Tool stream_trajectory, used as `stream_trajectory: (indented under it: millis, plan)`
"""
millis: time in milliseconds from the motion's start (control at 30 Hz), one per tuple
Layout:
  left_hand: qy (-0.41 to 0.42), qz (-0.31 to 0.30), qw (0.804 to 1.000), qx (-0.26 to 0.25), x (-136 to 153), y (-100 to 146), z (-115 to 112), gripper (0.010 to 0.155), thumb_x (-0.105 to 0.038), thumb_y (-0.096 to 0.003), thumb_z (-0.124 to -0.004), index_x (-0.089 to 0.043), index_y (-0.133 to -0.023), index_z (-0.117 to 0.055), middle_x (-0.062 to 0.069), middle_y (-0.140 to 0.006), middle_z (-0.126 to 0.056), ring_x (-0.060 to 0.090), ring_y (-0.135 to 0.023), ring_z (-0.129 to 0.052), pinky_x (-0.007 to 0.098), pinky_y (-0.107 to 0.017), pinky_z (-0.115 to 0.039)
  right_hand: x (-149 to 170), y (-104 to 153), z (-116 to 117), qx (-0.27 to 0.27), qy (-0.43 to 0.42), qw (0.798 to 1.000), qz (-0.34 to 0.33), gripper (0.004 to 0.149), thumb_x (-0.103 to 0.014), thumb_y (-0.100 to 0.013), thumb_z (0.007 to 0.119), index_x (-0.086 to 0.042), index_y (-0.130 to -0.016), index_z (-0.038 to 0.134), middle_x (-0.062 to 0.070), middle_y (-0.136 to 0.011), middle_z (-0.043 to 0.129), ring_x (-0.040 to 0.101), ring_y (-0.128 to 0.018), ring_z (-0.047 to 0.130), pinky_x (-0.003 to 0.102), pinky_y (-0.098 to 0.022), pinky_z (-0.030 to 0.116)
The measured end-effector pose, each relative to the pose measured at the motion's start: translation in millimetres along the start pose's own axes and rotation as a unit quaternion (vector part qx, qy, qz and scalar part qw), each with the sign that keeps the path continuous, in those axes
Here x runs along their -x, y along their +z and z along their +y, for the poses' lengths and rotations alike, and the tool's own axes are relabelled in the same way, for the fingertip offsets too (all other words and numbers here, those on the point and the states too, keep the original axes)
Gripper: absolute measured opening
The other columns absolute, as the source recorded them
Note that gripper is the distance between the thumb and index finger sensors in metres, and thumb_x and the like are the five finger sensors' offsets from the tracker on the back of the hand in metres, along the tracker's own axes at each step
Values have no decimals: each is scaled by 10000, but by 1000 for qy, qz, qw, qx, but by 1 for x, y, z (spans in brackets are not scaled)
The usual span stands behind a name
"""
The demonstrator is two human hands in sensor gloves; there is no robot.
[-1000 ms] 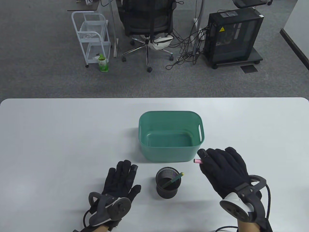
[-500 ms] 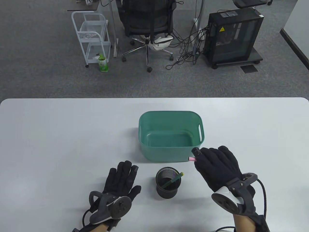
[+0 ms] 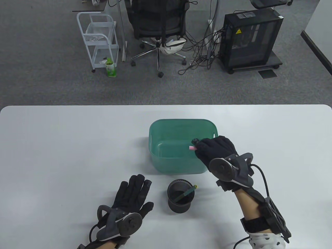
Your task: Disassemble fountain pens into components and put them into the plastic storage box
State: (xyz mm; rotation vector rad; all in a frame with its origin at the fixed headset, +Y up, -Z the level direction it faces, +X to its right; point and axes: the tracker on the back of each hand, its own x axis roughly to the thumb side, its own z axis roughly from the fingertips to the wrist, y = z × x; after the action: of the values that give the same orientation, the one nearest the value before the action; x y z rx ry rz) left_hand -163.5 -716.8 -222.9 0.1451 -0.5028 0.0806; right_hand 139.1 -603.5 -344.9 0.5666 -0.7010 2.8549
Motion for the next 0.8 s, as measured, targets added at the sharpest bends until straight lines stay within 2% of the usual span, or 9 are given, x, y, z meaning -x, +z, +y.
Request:
stream_trajectory:
  millis: [167,300,533,800]
  plan:
    - [-1,-4,1000,-1,-1,0,0,731,-544,-675,-438,-144,-1278,-335,165,-1339,-315,382,-1226,-314,533,-885,-228,6,-24,22,-40,-29,998,37,440,-481,-534,716,-376,-953,802,-88,-915,853,126,-829,849,459,-773,596]
    - [0,-5,1000,-2,0,0,0,735,-543,-675,-439,-141,-1280,-326,164,-1339,-312,381,-1226,-314,532,-885,-226,12,-34,35,-60,-27,996,55,438,-484,-532,717,-382,-949,807,-95,-915,854,123,-838,843,455,-778,592]
    - [6,0,1000,-10,2,2,2,737,-546,-674,-443,-142,-1279,-325,165,-1339,-311,382,-1227,-311,531,-886,-222,14,-35,52,-86,-13,995,57,441,-484,-533,716,-376,-951,808,-91,-918,853,127,-842,841,455,-778,591]
    - [6,1,1000,-7,2,3,2,735,-547,-673,-444,-144,-1277,-330,163,-1339,-312,381,-1227,-313,532,-886,-222,13,-32,61,-107,6,993,45,441,-483,-535,713,-379,-954,804,-83,-925,853,131,-845,843,460,-776,591]
